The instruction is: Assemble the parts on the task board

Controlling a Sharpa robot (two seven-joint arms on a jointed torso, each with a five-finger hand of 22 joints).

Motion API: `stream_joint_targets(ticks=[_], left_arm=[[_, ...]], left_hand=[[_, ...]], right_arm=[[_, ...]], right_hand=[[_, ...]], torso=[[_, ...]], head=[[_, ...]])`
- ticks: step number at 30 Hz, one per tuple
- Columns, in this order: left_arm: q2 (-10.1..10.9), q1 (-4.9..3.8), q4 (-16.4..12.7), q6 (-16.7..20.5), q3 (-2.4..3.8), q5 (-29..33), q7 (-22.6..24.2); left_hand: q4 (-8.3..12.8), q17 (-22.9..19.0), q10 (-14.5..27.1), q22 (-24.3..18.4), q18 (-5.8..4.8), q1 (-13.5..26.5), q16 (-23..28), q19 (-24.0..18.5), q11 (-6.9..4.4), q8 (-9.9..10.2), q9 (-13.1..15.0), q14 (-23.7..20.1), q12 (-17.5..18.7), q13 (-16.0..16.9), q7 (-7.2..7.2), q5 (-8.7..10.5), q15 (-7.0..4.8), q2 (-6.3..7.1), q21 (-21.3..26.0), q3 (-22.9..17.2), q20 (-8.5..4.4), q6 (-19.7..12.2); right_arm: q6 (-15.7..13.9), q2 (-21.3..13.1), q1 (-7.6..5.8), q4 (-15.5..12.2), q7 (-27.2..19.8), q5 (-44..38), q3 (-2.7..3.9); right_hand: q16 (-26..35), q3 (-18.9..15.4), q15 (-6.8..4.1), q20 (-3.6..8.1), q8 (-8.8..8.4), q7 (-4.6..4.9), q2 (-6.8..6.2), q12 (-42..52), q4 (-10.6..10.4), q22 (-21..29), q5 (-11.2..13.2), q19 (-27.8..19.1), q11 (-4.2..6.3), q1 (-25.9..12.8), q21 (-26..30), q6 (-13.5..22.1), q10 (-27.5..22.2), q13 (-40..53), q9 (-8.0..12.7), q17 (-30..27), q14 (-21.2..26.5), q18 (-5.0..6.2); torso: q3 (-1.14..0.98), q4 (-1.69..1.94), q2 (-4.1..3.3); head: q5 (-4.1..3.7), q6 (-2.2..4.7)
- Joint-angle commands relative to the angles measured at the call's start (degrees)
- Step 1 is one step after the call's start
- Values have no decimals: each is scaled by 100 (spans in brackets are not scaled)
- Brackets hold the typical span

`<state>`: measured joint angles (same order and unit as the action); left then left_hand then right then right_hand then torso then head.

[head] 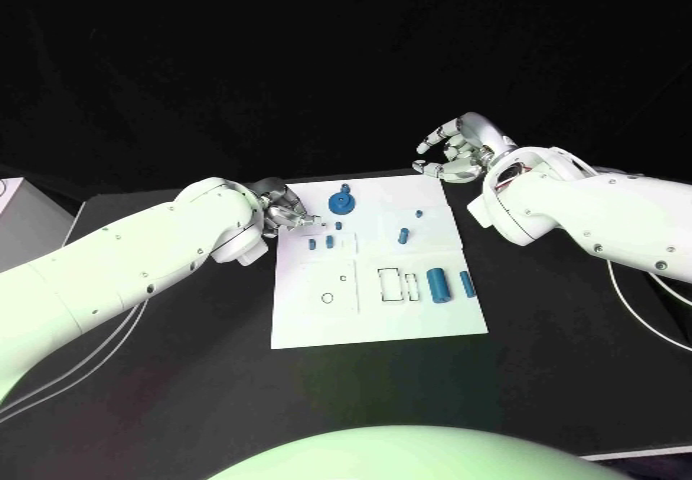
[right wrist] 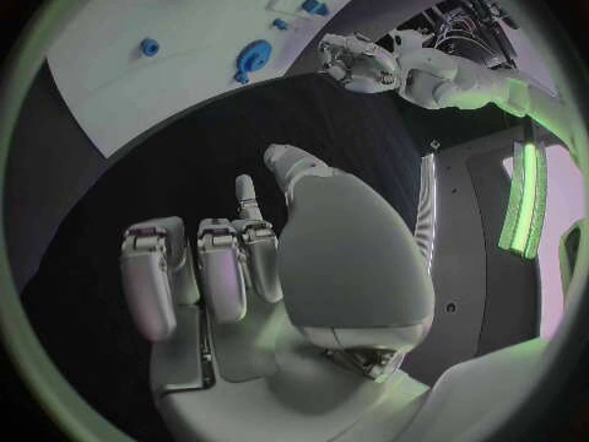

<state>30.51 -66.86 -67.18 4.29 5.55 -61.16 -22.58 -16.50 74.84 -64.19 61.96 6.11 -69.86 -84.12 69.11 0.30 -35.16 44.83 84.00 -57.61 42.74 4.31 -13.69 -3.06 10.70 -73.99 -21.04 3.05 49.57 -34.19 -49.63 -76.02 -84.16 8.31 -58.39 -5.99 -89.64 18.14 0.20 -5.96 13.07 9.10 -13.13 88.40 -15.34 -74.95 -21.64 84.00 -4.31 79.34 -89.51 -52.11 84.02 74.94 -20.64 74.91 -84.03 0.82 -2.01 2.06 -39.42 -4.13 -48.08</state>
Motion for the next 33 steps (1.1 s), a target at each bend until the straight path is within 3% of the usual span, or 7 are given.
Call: stream_joint_targets(ticks=[1, 2, 4, 6, 7, 14, 33], left_arm=[[14, 1, -22, 433, 16, 491, 1036], [16, 1, -20, 467, 18, 522, 1171], [17, 2, -9, 617, 23, 586, 1627], [5, 3, 21, 733, 25, 545, 2049], [-5, 4, 41, 763, 25, 471, 2215], [-160, 12, 212, 645, 20, -329, 2783], [-706, 8, 913, 303, -170, -1735, 2698]], left_hand=[[71, -714, 661, -1002, 233, -475, 502, -879, 182, 143, -105, -380, 419, -472, 204, -47, 173, 0, 715, -193, 149, -365], [95, -899, 748, -1211, 274, -573, 611, -1077, 214, 173, -140, -515, 456, -502, 240, -43, 210, -2, 883, -252, 179, -418], [396, -1956, 1265, -1920, 404, -1146, 1235, -1814, 384, 388, -395, -1336, 822, -764, 427, -103, 352, 83, 1507, -782, 300, -588], [720, -3037, 1359, -1942, 412, -1370, 1898, -2065, 466, 538, -659, -2272, 1187, -1168, 505, -86, 444, 249, 1652, -1262, 410, -554], [805, -3191, 1376, -1923, 411, -1370, 2003, -2130, 507, 609, -750, -2421, 1329, -1318, 549, -69, 482, 269, 1655, -1340, 436, -586], [1282, -3703, 1981, -1761, 398, -1257, 2395, -2680, 772, 1123, -1389, -3014, 2309, -2222, 687, -31, 704, 330, 1666, -1416, 619, -922], [1460, -3814, 1848, -1639, 440, -1037, 1549, -2386, 763, 1370, -1953, -2617, 2497, -2778, 536, -26, 700, 349, 1457, -1219, 668, -602]], right_arm=[[22, -8, 3, -7, -47, -47, 4], [21, -9, 3, -6, -48, -47, 4], [16, -12, 3, -5, -51, -46, 4], [11, -15, 4, -3, -56, -44, 4], [9, -16, 4, -2, -59, -42, 4], [5, -14, 4, 5, -67, -35, 4], [18, 48, 4, 22, -73, -32, 4]], right_hand=[[-13, 44, -28, 24, 38, -4, -42, 33, 4, -1446, -32, 568, 6, 5, 22, 33, 474, 1402, -10, 1456, -584, -62], [-13, 44, -28, 24, 38, -4, -42, 33, 4, -1446, -32, 568, 6, 5, 22, 33, 474, 1402, -10, 1456, -584, -62], [-13, 44, -28, 24, 38, -4, -42, 33, 4, -1446, -32, 568, 6, 5, 22, 33, 474, 1402, -10, 1456, -584, -62], [-13, 44, -28, 24, 38, -4, -42, 33, 4, -1446, -32, 568, 6, 5, 22, 33, 474, 1402, -10, 1456, -584, -62], [-11, 58, -27, 24, 42, -3, -44, 23, 5, -1444, -38, 566, 5, 3, 25, 36, 464, 1394, -10, 1450, -583, -61], [-8, 60, -27, 24, 41, -3, -45, 5, 7, -1437, -39, 563, 5, 3, 32, 38, 447, 1379, -10, 1443, -581, -59], [-8, 60, -27, 24, 41, -3, -45, 5, 7, -1437, -39, 563, 5, 3, 32, 38, 447, 1379, -10, 1443, -581, -59]], torso=[[1, 3, 0], [1, 3, 0], [1, 5, 0], [1, 7, 3], [3, 8, 5], [8, 7, -9], [-10, -13, -21]], head=[[-17, 25], [-18, 29], [-21, 48], [-24, 75], [-25, 86], [-19, 168], [-11, 247]])
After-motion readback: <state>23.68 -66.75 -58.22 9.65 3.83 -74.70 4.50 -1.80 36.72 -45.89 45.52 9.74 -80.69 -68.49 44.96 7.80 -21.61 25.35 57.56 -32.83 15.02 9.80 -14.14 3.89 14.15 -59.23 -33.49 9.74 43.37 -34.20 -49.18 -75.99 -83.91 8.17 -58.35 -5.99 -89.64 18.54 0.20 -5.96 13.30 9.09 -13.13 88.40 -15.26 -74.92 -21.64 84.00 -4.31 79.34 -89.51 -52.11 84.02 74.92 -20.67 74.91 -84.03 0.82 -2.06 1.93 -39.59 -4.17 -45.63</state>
